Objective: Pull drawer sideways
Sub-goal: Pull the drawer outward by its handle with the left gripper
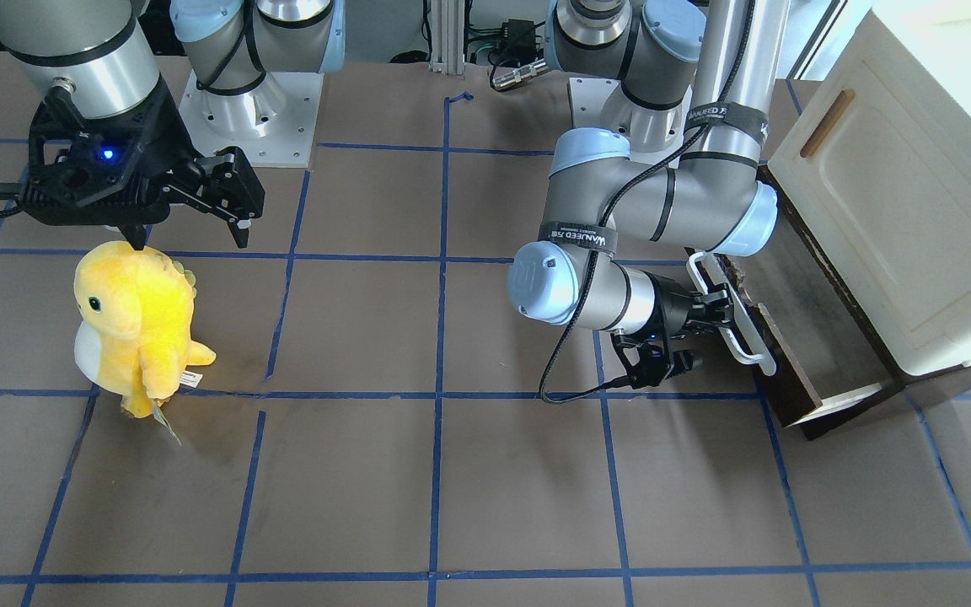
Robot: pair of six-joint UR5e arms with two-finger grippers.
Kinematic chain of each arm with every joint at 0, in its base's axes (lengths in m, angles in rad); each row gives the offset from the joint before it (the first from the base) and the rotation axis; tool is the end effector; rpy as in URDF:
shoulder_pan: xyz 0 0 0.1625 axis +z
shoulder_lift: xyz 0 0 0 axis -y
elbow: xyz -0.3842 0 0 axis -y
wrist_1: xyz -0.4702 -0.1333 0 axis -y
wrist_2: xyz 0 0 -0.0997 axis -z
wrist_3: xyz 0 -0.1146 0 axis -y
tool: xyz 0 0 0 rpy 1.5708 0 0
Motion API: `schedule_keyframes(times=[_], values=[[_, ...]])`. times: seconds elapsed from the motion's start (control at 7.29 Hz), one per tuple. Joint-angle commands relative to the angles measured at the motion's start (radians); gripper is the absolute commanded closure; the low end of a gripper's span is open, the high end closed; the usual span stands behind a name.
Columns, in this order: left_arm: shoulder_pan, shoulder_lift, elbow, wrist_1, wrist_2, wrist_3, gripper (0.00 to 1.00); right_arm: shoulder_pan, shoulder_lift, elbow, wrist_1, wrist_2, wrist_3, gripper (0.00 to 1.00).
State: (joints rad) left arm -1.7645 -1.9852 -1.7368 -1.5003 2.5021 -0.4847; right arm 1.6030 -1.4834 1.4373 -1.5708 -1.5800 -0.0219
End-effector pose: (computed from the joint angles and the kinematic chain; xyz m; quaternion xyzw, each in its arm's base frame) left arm -0.1564 -0.5823 0.1480 -0.0133 0.8719 0.0679 0.4847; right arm 0.1518 -0.6035 0.4570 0.0269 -0.9994 0.0231 0.0045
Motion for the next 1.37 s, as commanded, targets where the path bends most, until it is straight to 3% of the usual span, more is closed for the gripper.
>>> schedule_keyframes(times=[0.0, 0.96, 1.1, 1.24], values=[[-0.007, -0.001, 0.000, 0.002, -0.020, 0.000, 0.78, 0.000, 0.000, 0.000, 0.000, 0.000, 0.000, 0.00], [-0.015, -0.001, 0.025, 0.000, -0.029, 0.000, 0.78, 0.000, 0.000, 0.000, 0.000, 0.000, -0.001, 0.00], [-0.024, -0.001, 0.023, 0.000, -0.026, 0.000, 0.72, 0.000, 0.000, 0.000, 0.000, 0.000, 0.000, 0.00], [-0.026, -0.001, 0.020, -0.001, -0.019, 0.000, 0.23, 0.000, 0.000, 0.000, 0.000, 0.000, 0.000, 0.00]])
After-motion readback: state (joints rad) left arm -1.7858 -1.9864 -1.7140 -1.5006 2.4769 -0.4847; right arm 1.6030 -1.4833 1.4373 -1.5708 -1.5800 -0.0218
